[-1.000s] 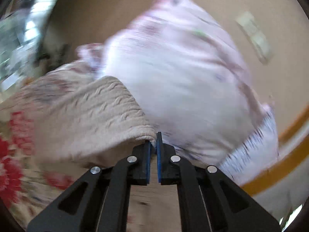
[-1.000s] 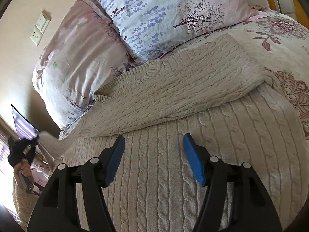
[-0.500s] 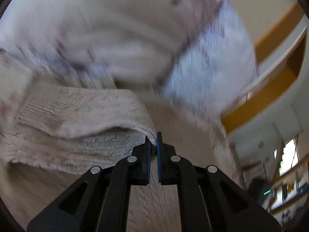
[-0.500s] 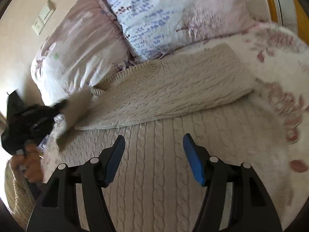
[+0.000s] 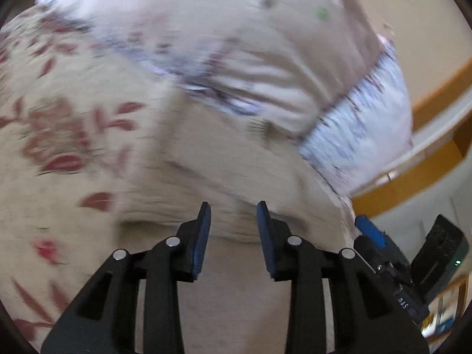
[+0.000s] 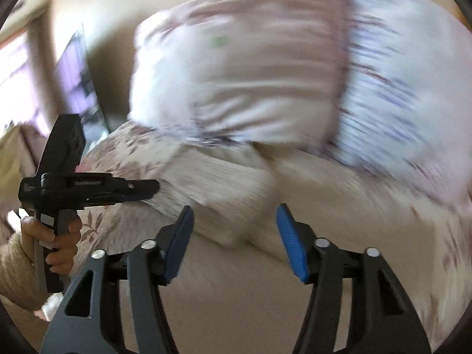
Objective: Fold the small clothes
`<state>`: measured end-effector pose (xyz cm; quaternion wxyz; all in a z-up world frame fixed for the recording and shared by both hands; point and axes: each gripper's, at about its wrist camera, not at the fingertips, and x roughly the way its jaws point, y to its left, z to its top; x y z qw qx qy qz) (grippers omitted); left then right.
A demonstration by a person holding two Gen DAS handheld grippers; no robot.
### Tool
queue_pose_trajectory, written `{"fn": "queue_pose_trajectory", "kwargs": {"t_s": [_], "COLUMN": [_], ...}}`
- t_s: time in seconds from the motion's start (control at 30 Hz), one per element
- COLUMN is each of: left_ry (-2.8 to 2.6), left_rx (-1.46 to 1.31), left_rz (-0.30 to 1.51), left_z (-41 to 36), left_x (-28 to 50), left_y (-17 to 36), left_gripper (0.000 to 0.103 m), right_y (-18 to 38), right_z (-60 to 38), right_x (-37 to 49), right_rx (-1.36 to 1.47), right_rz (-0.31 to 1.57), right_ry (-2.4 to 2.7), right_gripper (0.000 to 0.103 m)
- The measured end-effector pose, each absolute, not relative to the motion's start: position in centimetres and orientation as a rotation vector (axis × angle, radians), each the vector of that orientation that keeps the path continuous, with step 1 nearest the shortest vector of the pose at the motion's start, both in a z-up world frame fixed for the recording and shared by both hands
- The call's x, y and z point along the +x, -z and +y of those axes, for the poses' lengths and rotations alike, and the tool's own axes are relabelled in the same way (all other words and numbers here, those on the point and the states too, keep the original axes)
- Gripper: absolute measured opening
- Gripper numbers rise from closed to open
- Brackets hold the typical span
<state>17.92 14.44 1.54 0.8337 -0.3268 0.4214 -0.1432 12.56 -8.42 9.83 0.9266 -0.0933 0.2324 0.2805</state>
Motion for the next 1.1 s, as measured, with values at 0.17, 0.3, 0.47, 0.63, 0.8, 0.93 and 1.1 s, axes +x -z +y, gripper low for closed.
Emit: {"fn": "queue_pose_trajectory", "kwargs": {"t_s": [0.17, 0.3, 0.47, 0.63, 0.8, 0.93, 1.1], "left_ry": [0.244, 0.253, 0.261, 0.259, 0.260, 0.265, 0.278], "left_rx": [-0.751, -0.785, -0.793, -0.795, -0.788, -0.780, -0.769], "left_rz": [0.927, 0.917, 0.909, 0.910, 0.908, 0.906, 0.906], "left_z": [16.3, 16.8, 17.0, 17.1, 17.2, 17.1, 16.7], "left_x": [17.8, 17.7, 17.4, 17.3, 17.3, 17.3, 17.4], "left_y": [0.7, 1.1, 1.2, 1.2, 1.3, 1.3, 1.0], "left_gripper": [0.022, 0.021, 0.019, 0.019, 0.019, 0.020, 0.026], "right_y": [-7.9, -5.5, -4.4, -7.3, -8.6, -5.5, -3.9], "right_z": [-1.7, 1.6, 1.6, -3.6, -15.2, -22.9, -29.1], "right_x": [15.4, 17.3, 17.9, 17.3, 14.7, 14.1, 13.7], "right_rx": [-0.309, -0.422, -0.411, -0.141, 0.257, 0.473, 0.670], "right_rz": [0.535, 0.577, 0.561, 0.498, 0.403, 0.518, 0.586], "right_ry": [-0.620, -0.567, -0.517, -0.484, -0.296, -0.159, -0.101], "right_gripper": [0.049, 0.049, 0.017, 0.007, 0.007, 0.008, 0.055]}}
